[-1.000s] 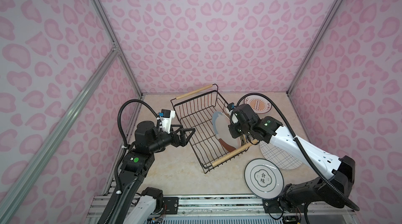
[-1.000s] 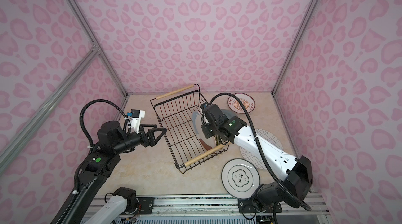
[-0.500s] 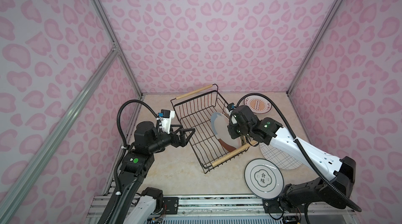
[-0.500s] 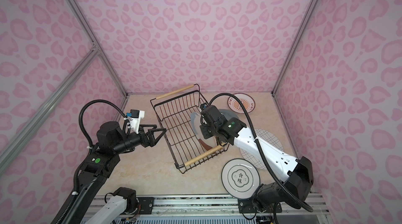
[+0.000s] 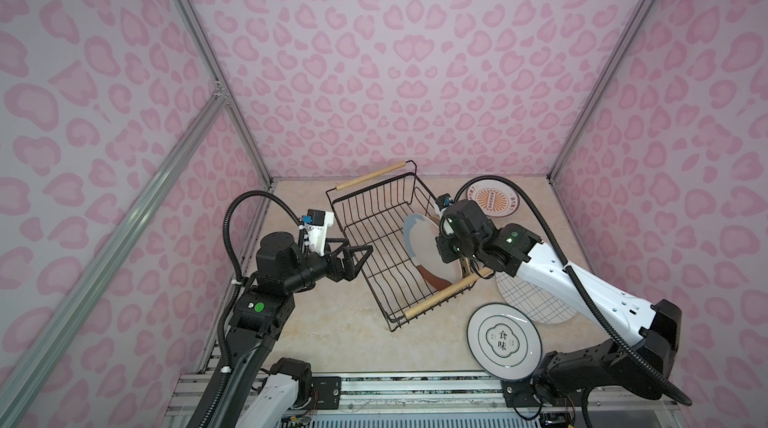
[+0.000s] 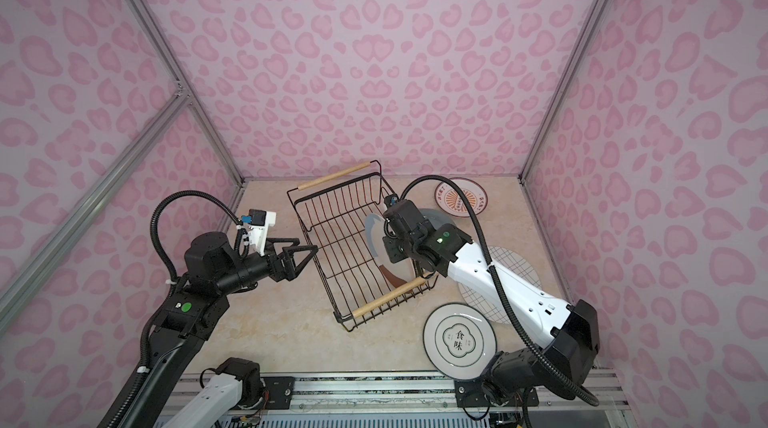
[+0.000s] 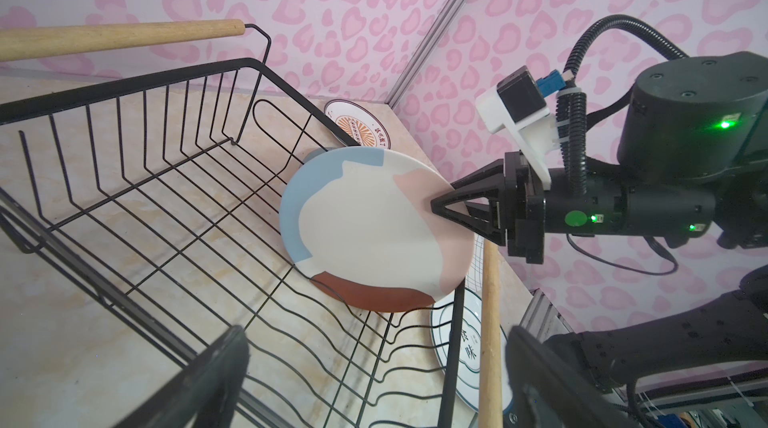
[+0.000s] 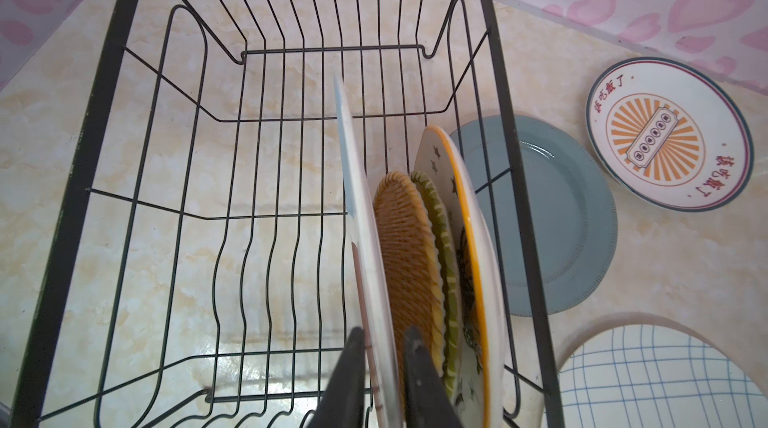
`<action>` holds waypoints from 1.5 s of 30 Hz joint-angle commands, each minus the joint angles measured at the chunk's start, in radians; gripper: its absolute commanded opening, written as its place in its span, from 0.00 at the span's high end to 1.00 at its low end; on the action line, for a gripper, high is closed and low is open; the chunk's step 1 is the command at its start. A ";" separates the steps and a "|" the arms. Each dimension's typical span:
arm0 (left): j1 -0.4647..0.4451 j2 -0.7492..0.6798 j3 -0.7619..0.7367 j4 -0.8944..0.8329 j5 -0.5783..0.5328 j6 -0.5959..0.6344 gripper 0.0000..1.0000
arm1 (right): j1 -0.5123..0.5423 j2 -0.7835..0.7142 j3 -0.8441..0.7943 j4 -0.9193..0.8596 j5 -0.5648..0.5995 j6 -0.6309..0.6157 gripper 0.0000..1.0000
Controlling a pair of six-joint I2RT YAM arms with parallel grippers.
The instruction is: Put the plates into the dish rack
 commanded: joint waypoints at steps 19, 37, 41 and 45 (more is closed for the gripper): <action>0.000 -0.006 -0.006 0.019 -0.011 0.002 0.02 | 0.011 -0.018 -0.015 0.030 -0.028 0.042 0.97; 0.000 0.003 -0.004 0.018 -0.015 0.002 0.02 | 0.026 -0.037 -0.033 0.017 -0.009 0.040 0.90; 0.000 0.001 -0.006 0.015 -0.018 0.004 0.02 | 0.026 -0.028 -0.028 0.026 -0.022 0.042 0.87; 0.000 0.004 -0.005 0.015 -0.018 0.004 0.02 | 0.026 -0.037 -0.010 0.021 -0.011 0.033 0.83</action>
